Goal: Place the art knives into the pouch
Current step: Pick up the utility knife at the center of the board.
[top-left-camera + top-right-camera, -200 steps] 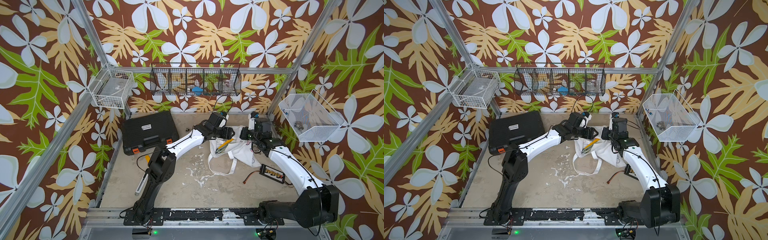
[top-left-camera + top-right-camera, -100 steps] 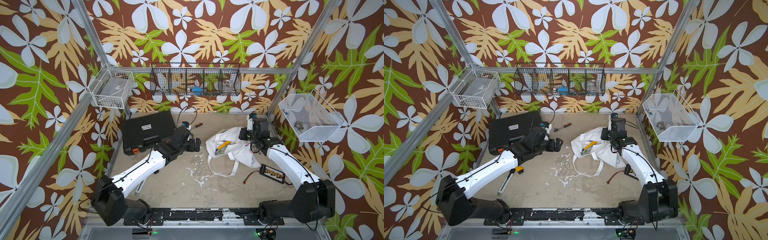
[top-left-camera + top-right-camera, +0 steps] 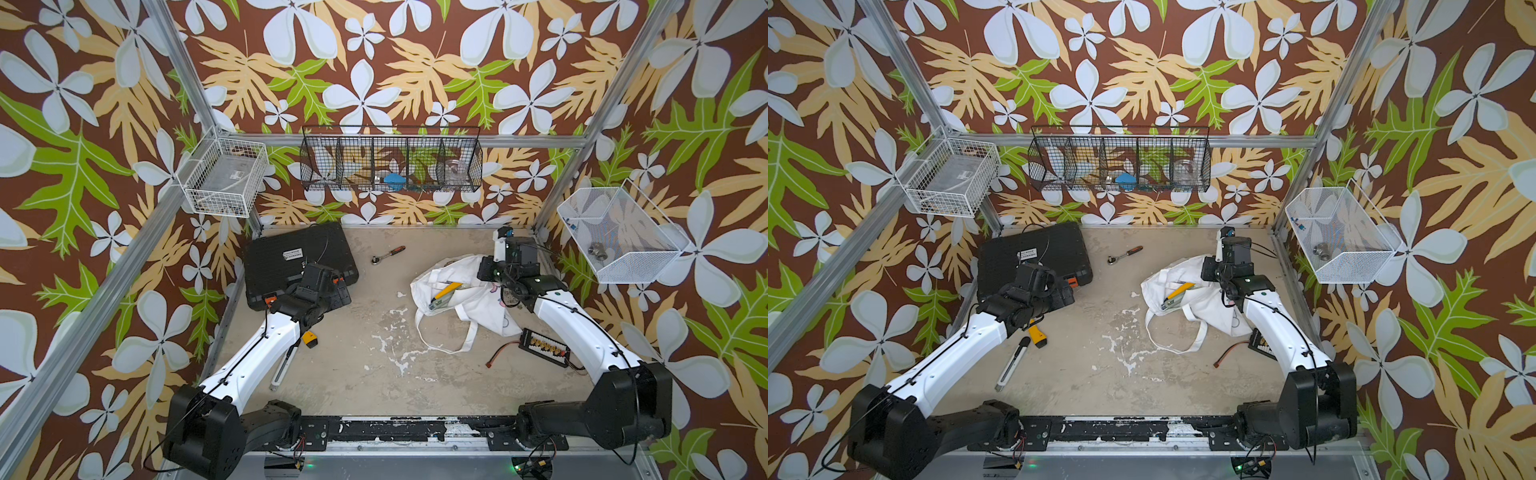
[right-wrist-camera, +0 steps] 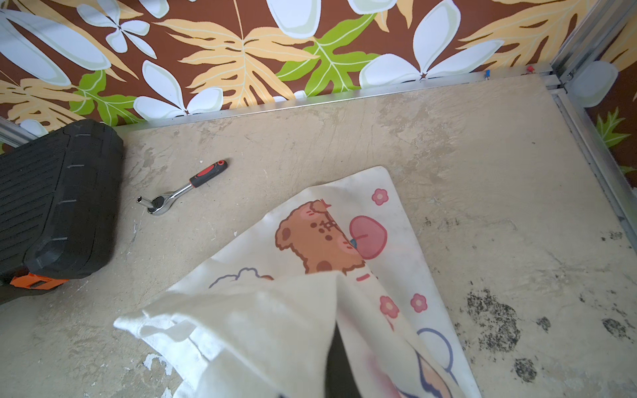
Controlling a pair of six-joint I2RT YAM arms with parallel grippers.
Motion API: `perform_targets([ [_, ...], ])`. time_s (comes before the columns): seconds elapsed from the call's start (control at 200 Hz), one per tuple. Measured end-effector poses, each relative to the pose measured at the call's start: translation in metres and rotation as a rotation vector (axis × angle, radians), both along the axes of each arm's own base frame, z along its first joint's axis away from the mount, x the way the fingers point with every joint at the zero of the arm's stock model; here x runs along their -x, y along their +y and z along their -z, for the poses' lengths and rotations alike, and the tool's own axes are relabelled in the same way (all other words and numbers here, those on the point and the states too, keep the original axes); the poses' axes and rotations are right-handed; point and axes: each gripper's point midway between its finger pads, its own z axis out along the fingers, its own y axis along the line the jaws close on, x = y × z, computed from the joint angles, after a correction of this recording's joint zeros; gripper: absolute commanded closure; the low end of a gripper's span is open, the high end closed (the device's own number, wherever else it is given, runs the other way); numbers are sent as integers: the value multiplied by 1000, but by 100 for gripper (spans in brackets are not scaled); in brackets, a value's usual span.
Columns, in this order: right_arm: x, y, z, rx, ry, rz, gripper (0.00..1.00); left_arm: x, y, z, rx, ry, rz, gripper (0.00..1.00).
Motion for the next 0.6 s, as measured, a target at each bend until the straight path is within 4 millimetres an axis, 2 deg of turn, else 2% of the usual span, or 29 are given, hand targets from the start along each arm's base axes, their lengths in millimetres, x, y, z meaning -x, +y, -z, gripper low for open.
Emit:
perform_targets([
  [0.15, 1, 1, 1, -3, 3, -5, 100, 5, 22, 27, -55, 107, -129, 0],
  [0.385, 1, 3, 2, -12, 5, -17, 100, 21, 51, 70, -46, 237, -256, 4],
  [0.601, 1, 4, 5, -12, 10, -18, 100, 27, 69, 83, -24, 255, -320, 8],
])
